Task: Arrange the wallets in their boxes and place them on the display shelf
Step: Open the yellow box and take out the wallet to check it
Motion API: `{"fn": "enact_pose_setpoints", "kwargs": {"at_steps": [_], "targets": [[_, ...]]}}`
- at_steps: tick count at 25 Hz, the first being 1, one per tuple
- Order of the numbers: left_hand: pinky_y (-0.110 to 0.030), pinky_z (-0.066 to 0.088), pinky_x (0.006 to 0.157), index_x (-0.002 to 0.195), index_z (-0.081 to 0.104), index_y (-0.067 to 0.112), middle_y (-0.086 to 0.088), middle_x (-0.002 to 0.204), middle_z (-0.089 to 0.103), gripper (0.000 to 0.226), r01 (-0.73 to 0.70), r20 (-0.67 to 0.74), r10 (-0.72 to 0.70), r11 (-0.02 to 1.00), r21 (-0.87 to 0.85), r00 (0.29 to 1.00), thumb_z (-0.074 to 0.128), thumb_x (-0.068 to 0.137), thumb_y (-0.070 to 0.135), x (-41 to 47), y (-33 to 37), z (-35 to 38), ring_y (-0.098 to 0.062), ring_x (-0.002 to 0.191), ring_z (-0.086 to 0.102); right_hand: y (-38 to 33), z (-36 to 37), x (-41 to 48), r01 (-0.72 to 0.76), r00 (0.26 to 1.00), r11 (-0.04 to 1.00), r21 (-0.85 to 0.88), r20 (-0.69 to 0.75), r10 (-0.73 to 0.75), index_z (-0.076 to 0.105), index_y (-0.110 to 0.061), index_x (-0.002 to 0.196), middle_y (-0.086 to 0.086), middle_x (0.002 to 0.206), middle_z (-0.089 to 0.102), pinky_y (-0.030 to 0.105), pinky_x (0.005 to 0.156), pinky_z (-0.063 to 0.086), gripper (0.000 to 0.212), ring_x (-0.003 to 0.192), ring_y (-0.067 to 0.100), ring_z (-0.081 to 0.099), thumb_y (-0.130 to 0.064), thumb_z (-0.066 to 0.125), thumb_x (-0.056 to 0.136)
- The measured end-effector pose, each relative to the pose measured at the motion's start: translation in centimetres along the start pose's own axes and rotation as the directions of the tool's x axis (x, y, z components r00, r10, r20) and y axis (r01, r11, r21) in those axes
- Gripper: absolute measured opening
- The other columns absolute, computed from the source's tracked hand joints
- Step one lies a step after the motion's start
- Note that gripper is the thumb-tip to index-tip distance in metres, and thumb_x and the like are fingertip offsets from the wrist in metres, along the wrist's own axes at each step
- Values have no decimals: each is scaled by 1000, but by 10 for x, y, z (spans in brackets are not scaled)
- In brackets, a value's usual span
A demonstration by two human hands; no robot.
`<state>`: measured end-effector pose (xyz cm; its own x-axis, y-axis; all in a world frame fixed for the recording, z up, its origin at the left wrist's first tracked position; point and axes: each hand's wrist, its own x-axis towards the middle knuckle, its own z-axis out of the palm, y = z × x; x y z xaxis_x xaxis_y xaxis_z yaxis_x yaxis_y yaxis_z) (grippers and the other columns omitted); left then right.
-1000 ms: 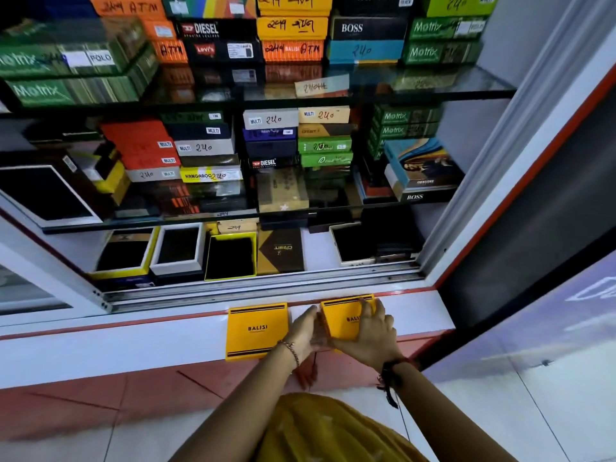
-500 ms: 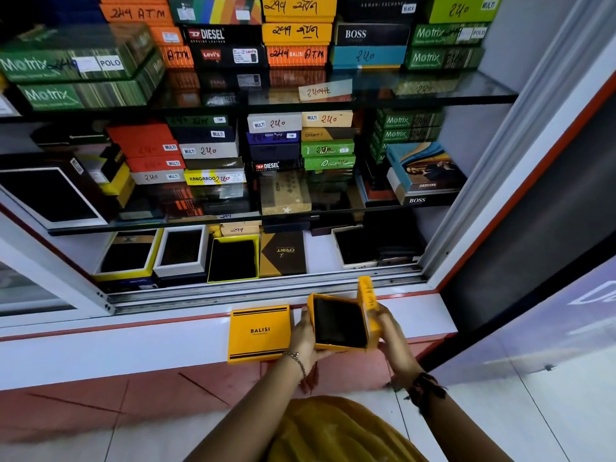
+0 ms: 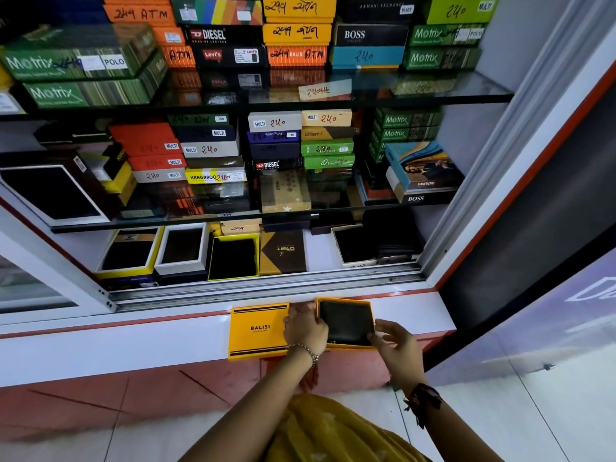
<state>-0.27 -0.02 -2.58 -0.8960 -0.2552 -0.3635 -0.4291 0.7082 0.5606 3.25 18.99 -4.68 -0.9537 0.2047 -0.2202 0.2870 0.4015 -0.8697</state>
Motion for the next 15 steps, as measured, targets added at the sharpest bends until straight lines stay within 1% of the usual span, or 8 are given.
{"fn": "enact_pose_setpoints", "kwargs": {"at_steps": [3, 6, 7, 8, 10, 12, 14, 15], "targets": [[-39, 48, 97, 132, 53, 19, -17, 122, 50, 43, -80, 92, 85, 995, -55, 992, 41, 91, 13, -5, -5, -1, -33, 113, 54, 5, -3, 6, 82, 994, 987, -140, 79, -71, 67, -20, 122, -8, 115, 66, 21, 70, 49, 46, 96, 14, 63, -24, 83, 79], [-35, 48, 94, 132, 52, 20, -16, 108, 50, 43, -119, 146, 131, 989, -90, 981, 39, 92, 10, -4, -7, -1, -30, 108, 51, 3, -8, 13, 211, 977, 919, -333, 107, -185, 65, -26, 127, -7, 120, 64, 20, 69, 51, 46, 95, 13, 64, -34, 78, 83], [-33, 47, 94, 131, 54, 20, -14, 103, 48, 41, -127, 161, 140, 988, -86, 977, 40, 92, 11, -3, -6, -3, -29, 109, 49, 1, -11, 16, 271, 963, 859, -434, 113, -246, 64, -27, 129, -5, 121, 64, 20, 68, 52, 45, 97, 15, 66, -37, 75, 86], [-33, 46, 95, 129, 55, 20, -12, 100, 47, 40, -134, 166, 145, 988, -77, 975, 41, 93, 12, -4, -5, -5, -29, 111, 49, 0, -14, 19, 335, 939, 770, -542, 130, -317, 63, -29, 130, -4, 123, 64, 22, 68, 55, 45, 100, 17, 66, -41, 71, 88], [-34, 46, 98, 130, 54, 18, -12, 106, 50, 37, -141, 139, 149, 988, -65, 979, 43, 94, 15, -4, -5, -9, -29, 117, 49, 1, -18, 25, 431, 882, 575, -695, 193, -429, 64, -33, 130, -2, 123, 65, 29, 66, 60, 44, 100, 20, 68, -49, 66, 89], [-35, 43, 102, 132, 52, 13, -14, 120, 57, 39, -156, 111, 164, 985, -76, 980, 47, 95, 21, -6, -3, -16, -26, 125, 46, 0, -21, 26, 467, 848, 481, -742, 221, -482, 67, -33, 126, -1, 111, 66, 30, 59, 61, 44, 89, 19, 69, -57, 50, 93], [-31, 43, 102, 135, 52, 12, -11, 122, 65, 45, -162, 132, 176, 980, -117, 975, 52, 94, 31, -7, -2, -22, -22, 123, 52, -7, -20, 24, 461, 836, 488, -741, 178, -519, 67, -34, 126, -2, 94, 69, 30, 52, 58, 61, 76, 19, 68, -64, 23, 97], [-29, 45, 100, 136, 53, 12, -10, 120, 68, 48, -164, 146, 185, 975, -147, 972, 53, 94, 34, -7, 0, -25, -20, 118, 58, -11, -20, 23, 444, 847, 536, -718, 142, -512, 65, -34, 129, -3, 89, 73, 30, 52, 57, 66, 73, 19, 70, -66, 17, 96]]}}
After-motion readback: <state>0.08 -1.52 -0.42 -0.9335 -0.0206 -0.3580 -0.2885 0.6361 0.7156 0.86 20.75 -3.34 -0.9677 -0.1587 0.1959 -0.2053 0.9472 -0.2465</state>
